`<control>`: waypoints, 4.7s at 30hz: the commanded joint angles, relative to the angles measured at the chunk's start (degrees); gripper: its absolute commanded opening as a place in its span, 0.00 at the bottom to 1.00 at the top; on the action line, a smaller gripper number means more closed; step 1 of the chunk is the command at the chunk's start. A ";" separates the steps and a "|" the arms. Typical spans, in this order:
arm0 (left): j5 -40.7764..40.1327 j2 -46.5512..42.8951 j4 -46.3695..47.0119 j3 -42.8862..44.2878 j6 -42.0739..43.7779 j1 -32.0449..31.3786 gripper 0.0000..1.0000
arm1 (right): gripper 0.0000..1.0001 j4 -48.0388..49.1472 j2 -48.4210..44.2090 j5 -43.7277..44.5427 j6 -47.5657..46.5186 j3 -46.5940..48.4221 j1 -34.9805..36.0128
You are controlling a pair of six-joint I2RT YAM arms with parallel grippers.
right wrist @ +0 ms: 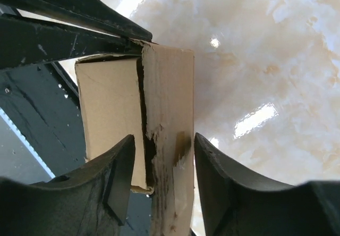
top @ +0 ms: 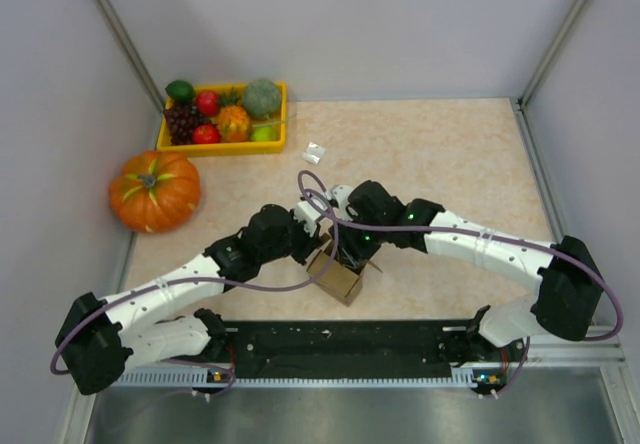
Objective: Fold the paper box
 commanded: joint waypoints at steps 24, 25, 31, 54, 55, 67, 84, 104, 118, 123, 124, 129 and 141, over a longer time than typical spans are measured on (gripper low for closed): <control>-1.72 -0.51 -3.66 2.40 -20.69 -0.66 0.00 | 0.99 2.24 -28.58 5.33 47.32 -22.25 0.12; -1.98 -0.51 -3.84 2.48 -21.31 -0.83 0.00 | 0.99 5.30 -28.85 3.76 47.67 -23.06 0.12; -3.91 -0.33 -5.59 3.27 -23.07 -3.12 0.00 | 0.94 9.63 -28.94 2.69 49.34 -26.40 0.12; -3.21 -4.02 -9.73 5.12 -38.45 -7.95 0.00 | 0.60 21.06 -31.75 9.10 55.76 -39.85 1.26; -3.30 -4.02 -9.90 5.04 -38.80 -8.21 0.00 | 0.60 20.98 -31.84 9.10 55.85 -39.85 1.35; -12.87 -3.59 -11.57 3.72 -43.46 -15.33 0.00 | 0.61 20.71 -32.45 10.42 55.94 -39.41 1.53; -17.36 -4.64 -13.60 0.03 -45.04 -18.85 0.00 | 0.62 19.92 -33.07 10.60 55.15 -38.97 1.61; -22.64 -2.88 -15.26 -2.44 -45.83 -22.81 0.00 | 0.80 -0.51 -38.42 7.89 35.73 -26.86 2.66; -23.25 -2.61 -15.97 -1.91 -45.57 -24.04 0.00 | 0.56 -19.81 -22.35 31.06 21.40 -7.51 13.56; -23.17 -3.93 -15.97 -2.87 -45.84 -24.04 0.00 | 0.59 -19.28 -21.12 35.38 17.28 -7.33 13.66; -23.16 -4.02 -15.88 -2.96 -45.83 -24.04 0.00 | 0.59 -18.06 -20.94 35.29 16.66 -7.33 13.66; -22.99 -4.11 -15.88 -3.05 -45.92 -24.13 0.00 | 0.55 -14.19 -20.68 34.33 13.14 -8.56 13.65; -24.13 -3.23 -14.30 -3.49 -48.12 -25.79 0.00 | 0.00 -15.93 -17.17 24.84 21.90 -5.32 13.57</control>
